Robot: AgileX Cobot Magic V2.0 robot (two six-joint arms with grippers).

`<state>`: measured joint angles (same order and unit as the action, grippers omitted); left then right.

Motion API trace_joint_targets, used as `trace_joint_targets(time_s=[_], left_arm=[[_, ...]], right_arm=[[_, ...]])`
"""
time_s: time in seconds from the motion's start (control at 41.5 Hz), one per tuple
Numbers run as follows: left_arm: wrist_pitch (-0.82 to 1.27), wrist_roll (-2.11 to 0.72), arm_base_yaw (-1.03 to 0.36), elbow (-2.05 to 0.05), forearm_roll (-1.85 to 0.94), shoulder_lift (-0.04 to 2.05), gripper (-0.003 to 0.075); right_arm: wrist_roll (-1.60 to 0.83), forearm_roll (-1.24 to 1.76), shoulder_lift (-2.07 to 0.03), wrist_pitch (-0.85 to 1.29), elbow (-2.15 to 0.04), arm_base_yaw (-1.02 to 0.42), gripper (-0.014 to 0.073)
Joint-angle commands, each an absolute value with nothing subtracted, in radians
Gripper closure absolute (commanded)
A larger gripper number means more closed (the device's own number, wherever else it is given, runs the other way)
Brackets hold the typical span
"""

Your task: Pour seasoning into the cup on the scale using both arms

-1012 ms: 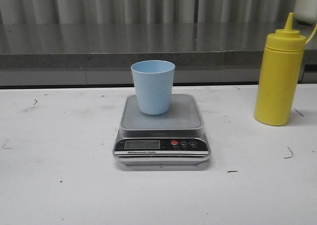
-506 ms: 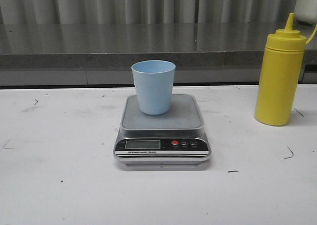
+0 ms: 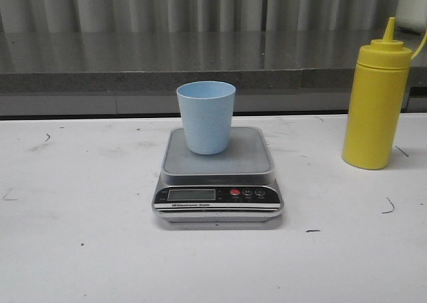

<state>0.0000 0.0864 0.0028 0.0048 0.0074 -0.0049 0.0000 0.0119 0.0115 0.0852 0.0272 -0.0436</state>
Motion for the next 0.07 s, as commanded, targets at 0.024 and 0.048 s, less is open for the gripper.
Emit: trace_joint_targets(time_s=[0.024, 0.048], left_arm=[[-0.085, 0.090, -0.001, 0.028, 0.000, -0.021, 0.0740], [-0.085, 0.090, -0.001, 0.028, 0.000, -0.021, 0.0740]], right_arm=[[0.000, 0.013, 0.027, -0.007, 0.021, -0.037, 0.0713], [0.000, 0.013, 0.027, -0.007, 0.021, -0.037, 0.0713]])
